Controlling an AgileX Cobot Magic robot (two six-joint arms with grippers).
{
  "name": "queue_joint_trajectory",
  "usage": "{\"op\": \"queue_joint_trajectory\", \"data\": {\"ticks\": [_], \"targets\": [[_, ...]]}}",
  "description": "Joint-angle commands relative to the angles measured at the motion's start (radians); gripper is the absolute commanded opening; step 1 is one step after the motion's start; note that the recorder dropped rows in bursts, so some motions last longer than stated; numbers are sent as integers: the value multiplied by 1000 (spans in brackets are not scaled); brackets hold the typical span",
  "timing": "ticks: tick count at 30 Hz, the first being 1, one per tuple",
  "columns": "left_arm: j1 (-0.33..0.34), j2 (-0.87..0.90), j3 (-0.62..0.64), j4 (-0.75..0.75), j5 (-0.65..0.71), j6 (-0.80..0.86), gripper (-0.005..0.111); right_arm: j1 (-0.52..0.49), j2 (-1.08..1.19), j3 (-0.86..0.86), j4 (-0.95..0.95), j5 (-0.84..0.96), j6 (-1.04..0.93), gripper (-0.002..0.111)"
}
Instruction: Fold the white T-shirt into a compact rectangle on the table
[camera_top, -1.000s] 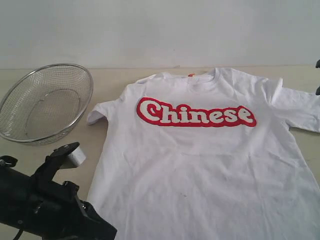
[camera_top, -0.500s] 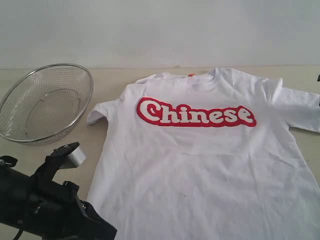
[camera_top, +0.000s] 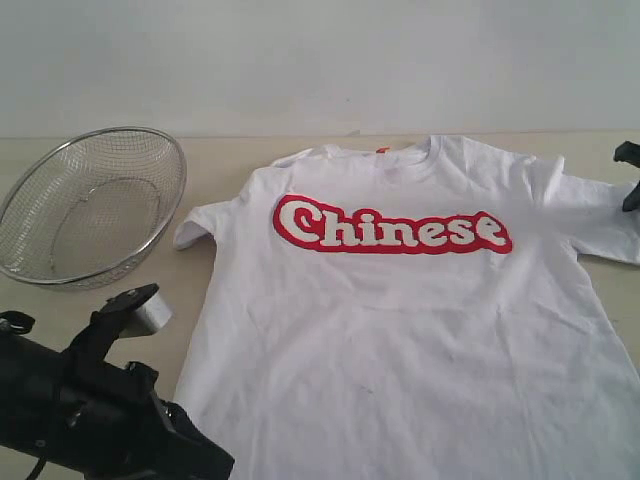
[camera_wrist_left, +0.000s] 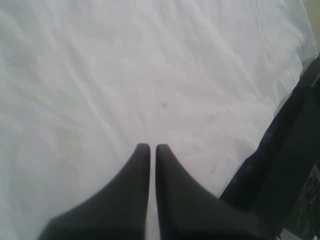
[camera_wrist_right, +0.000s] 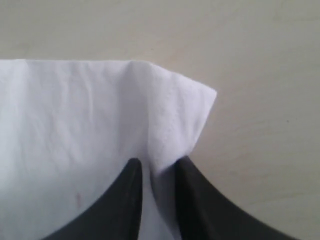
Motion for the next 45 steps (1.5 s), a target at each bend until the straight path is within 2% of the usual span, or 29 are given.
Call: {"op": "queue_joint_trajectory", "data": {"ticks": [1, 2, 9, 27, 45], "targets": [[-3, -6, 2, -10, 3, 4, 5, 15, 26, 13, -14, 44, -12, 12], [-3, -6, 2, -10, 3, 4, 5, 15, 26, 13, -6, 51, -12, -1], [-3, -6, 2, -15, 3, 4, 5, 15, 17, 13, -4, 58, 9, 0], [-3, -6, 2, -15, 7, 4, 5, 23, -123, 13, 153, 119, -55, 0], [-3, -6, 2, -15, 6, 6, 5, 225, -123, 13, 226, 98, -55, 0]]}}
